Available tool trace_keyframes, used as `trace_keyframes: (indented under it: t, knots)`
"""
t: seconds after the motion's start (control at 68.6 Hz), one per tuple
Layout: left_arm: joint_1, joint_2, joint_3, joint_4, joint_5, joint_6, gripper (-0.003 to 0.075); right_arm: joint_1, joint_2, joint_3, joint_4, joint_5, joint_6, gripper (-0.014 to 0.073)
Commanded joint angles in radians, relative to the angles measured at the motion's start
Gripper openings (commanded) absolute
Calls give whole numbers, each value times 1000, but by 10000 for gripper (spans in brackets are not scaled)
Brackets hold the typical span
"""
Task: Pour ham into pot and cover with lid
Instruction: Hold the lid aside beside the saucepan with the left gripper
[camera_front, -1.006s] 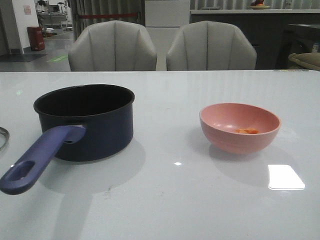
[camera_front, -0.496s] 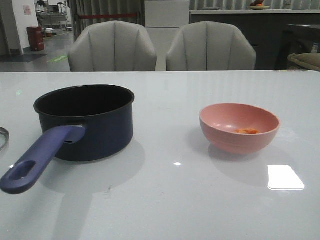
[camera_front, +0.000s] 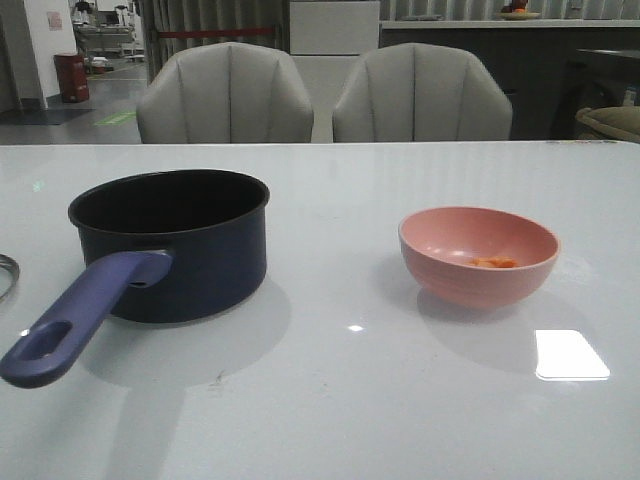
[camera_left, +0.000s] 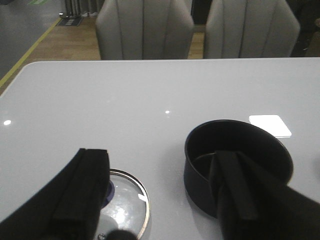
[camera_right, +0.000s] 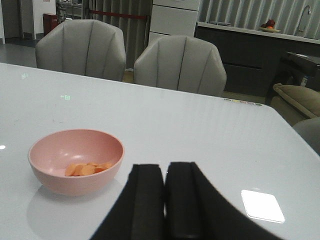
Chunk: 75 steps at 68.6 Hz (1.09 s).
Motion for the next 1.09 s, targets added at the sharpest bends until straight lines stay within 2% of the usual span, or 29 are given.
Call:
trace_keyframes:
  t: [0.0, 0.117, 0.321, 0.452, 0.583, 0.7, 0.817, 0.977, 1.079]
  knots:
    - [-53, -70, 27, 13, -53, 1, 456, -7, -19, -5, -12, -85, 0, 159]
    - [-115, -153, 78, 73, -48, 1, 456, -7, -19, -5, -12, -85, 0, 159]
    - [-247, -250, 123, 74, -72, 1, 456, -7, -19, -5, -12, -91, 0, 159]
    - [-280, -266, 131, 62, -70, 1, 456, -7, -19, -5, -12, -101, -2, 159]
    - [-282, -266, 140, 57, -74, 1, 456, -5, -19, -18, -11, -207, 16, 159]
    - [-282, -266, 142, 55, -79, 1, 456, -5, 29, -118, 32, -67, 34, 159]
    - [-282, -266, 142, 54, -85, 1, 456, -5, 166, -248, 39, 72, 33, 159]
    - [-282, -266, 142, 54, -85, 1, 456, -5, 323, -313, 39, 49, 33, 159]
    - [-282, -266, 142, 54, -85, 1, 456, -5, 370, -313, 105, 77, 52, 159]
